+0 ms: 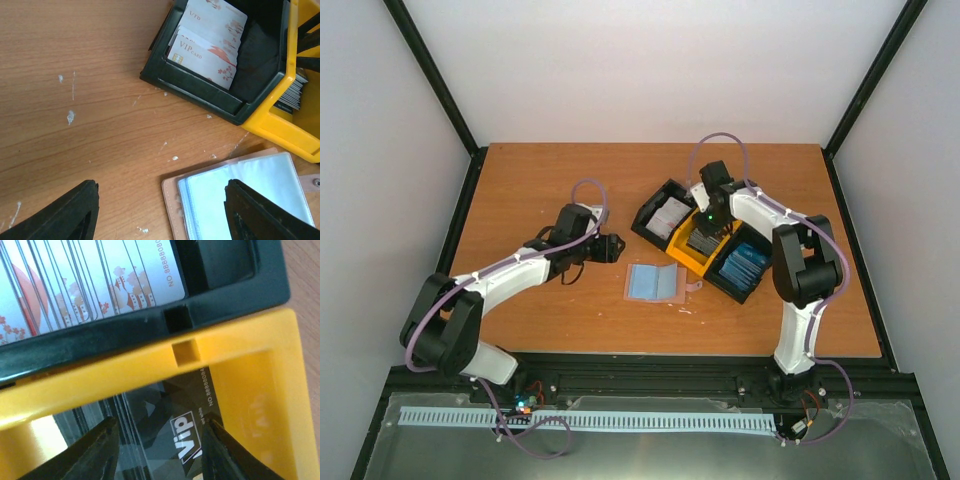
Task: Put the credit cards into the card holder
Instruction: Pick up the credit card from the storage box.
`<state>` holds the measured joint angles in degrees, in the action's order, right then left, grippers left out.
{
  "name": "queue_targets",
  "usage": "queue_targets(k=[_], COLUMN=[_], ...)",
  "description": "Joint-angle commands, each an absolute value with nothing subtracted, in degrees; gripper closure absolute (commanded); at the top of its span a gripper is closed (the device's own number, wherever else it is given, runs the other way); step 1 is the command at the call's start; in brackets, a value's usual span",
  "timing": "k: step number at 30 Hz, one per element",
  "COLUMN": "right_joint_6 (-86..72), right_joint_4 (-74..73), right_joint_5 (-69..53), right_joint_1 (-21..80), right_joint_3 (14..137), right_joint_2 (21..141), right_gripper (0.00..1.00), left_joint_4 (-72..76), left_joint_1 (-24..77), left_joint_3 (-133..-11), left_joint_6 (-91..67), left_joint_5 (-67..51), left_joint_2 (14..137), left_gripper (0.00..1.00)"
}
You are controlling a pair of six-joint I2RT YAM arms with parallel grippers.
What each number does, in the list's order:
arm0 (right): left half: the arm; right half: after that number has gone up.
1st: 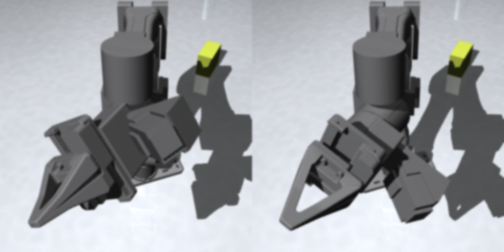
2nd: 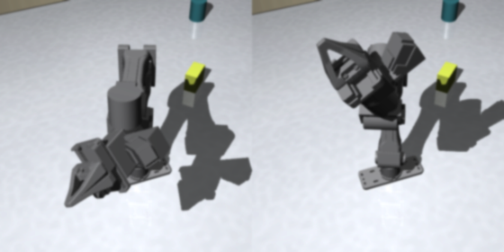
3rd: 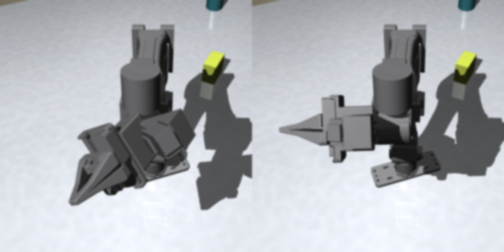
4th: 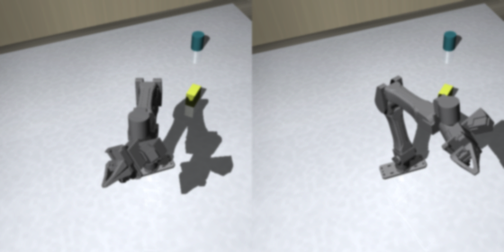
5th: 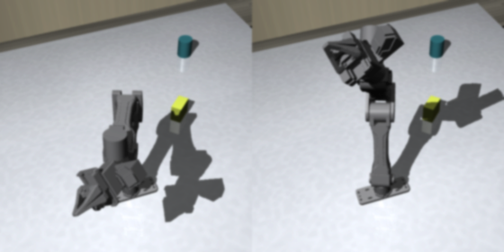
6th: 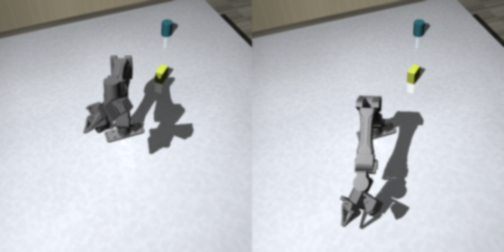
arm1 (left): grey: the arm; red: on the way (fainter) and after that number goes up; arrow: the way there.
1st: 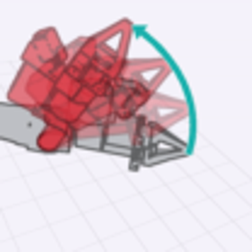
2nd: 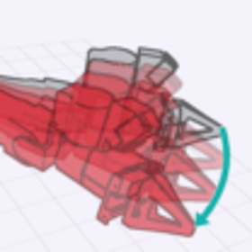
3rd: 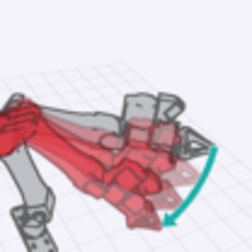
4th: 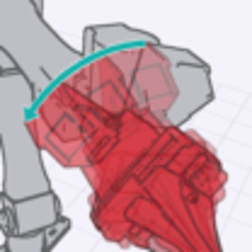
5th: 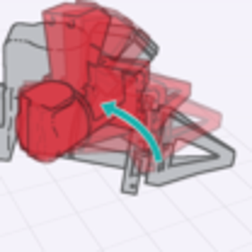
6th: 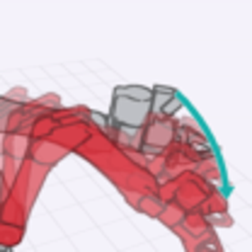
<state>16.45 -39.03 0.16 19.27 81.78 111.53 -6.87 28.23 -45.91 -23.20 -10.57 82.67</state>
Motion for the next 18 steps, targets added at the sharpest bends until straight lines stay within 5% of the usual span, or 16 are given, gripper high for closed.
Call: queue_targets(k=[1, 18], right_joint_6=[18.2, 17.3], right_joint_4=[-41.1, -40.9], right_joint_5=[2.6, 3.6], right_joint_1=[19.3, 18.8], right_joint_3=[84.7, 84.4], right_joint_2=[113.5, 116.4], right_gripper=[0.55, 0.55], left_joint_4=[-8.4, -8.0], left_joint_1=[28.1, 28.1], left_joint_3=[-50.4, -51.4], left_joint_6=[-21.3, -19.2], left_joint_5=[-9.1, -10.7], left_joint_2=[85.0, 86.4], left_gripper=[0.30, 0.33])
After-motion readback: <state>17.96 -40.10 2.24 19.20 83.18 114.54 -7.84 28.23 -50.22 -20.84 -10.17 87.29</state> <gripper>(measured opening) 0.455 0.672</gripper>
